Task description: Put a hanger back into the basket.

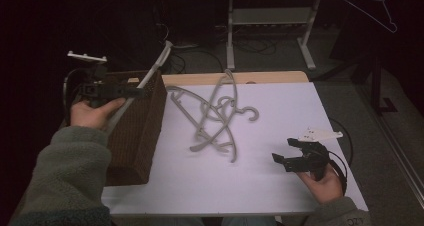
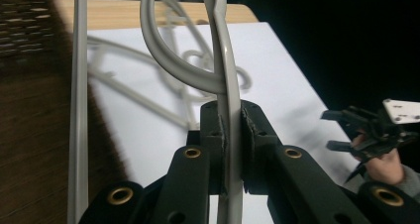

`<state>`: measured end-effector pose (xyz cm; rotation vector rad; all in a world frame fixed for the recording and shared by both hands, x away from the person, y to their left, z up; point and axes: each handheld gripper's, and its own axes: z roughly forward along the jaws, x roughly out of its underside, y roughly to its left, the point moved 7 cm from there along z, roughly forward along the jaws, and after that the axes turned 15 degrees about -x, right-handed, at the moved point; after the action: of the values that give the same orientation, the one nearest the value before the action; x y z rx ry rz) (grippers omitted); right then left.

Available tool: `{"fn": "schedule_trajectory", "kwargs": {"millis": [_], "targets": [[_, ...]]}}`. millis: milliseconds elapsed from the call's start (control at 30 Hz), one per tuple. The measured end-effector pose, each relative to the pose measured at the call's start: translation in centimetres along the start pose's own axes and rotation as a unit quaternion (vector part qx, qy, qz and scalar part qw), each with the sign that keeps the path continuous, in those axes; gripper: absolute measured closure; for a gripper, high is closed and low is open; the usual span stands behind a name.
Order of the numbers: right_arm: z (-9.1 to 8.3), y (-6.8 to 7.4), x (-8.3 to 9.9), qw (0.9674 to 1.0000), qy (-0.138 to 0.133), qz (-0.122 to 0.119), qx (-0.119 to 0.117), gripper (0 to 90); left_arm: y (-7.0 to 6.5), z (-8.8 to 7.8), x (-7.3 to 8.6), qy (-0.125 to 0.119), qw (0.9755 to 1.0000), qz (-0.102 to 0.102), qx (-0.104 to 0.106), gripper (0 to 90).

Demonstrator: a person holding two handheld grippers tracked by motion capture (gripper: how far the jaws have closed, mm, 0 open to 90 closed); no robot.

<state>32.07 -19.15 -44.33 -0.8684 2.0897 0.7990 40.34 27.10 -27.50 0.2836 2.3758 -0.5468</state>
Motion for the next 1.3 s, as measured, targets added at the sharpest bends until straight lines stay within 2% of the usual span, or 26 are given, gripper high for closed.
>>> {"fn": "schedule_trajectory", "kwargs": {"millis": [133, 167, 433, 767, 900, 1067, 1167, 1300], "targets": [[0.1, 0.0, 0.0, 1.0, 0.0, 0.001, 0.001, 18.8, 2.1, -1.2, 0.7, -0.003, 0.9999, 0.001, -0.011, 81.8], [0.1, 0.0, -0.1, 1.0, 0.0, 0.002, 0.001, 18.8, 2.5, -1.5, 0.8, -0.006, 0.9999, -0.002, -0.012, 81.8], [0.3, 0.1, 0.0, 1.0, 0.005, 0.001, 0.002, 18.8, 5.1, -3.1, 1.9, -0.003, 0.9995, 0.013, -0.029, 81.8], [0.2, 0.1, 0.0, 1.0, 0.005, 0.003, 0.003, 18.8, 6.7, -3.3, 3.1, 0.016, 0.9979, 0.047, -0.04, 81.8], [0.3, 0.0, 0.0, 1.0, 0.005, 0.003, 0.003, 18.8, 7.4, -3.5, 3.6, 0.021, 0.9967, 0.065, -0.044, 81.7], [0.3, 0.0, 0.0, 1.0, 0.005, 0.005, 0.003, 18.8, 8.5, -3.5, 4.4, 0.034, 0.9943, 0.081, -0.059, 81.8], [0.3, 0.0, 0.0, 1.0, 0.005, 0.004, 0.004, 18.7, 9.1, -3.2, 5.0, 0.042, 0.9933, 0.089, -0.06, 81.7], [0.4, 0.0, 0.0, 0.9999, 0.008, 0.005, 0.004, 18.7, 9.4, -3.2, 5.3, 0.037, 0.993, 0.098, -0.054, 81.7]]}}
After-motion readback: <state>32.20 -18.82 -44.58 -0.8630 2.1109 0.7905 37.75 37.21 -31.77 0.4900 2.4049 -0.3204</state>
